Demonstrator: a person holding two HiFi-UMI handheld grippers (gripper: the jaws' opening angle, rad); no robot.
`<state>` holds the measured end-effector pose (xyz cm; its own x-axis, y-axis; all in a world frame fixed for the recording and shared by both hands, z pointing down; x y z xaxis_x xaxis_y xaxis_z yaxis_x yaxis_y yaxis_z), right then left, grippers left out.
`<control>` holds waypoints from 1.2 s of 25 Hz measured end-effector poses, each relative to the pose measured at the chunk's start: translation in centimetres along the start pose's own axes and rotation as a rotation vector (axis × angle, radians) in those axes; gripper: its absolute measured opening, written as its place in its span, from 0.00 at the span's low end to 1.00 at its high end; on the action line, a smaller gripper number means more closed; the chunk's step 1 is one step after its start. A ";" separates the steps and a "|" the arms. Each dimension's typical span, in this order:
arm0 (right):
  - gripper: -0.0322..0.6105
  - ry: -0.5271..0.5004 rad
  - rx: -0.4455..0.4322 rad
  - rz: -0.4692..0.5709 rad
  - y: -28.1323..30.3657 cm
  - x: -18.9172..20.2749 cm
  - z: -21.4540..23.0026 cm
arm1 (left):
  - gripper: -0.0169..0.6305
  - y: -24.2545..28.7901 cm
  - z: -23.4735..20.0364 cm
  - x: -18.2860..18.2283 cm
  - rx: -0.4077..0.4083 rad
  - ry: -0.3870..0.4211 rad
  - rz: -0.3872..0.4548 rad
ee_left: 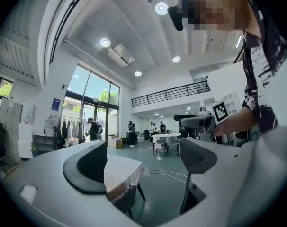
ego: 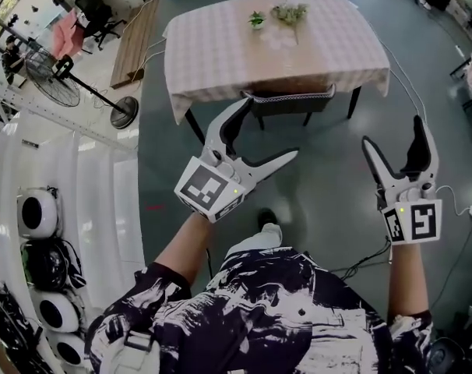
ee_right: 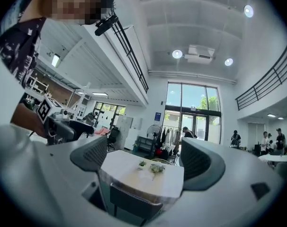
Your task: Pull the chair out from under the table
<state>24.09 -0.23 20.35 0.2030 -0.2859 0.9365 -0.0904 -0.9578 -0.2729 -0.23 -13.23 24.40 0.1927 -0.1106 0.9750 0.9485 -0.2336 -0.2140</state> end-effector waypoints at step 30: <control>0.73 -0.209 -0.638 -0.333 18.7 22.4 4.3 | 0.73 9.3 -13.0 14.7 -0.085 0.149 -0.368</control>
<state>31.15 -24.67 35.23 0.4933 -0.0447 0.8687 -0.5268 -0.8100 0.2575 8.13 -29.62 35.98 -0.2006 -0.1416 0.9694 0.9220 -0.3618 0.1380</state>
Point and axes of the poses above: the fingertips, and each gripper's own axes: y forward along the fingers, z to its right, x out of its underside, the point moved 7 cm from there along -y, backward along the fingers, and after that the axes turned 11 degrees about z, right-handed, at the moved point
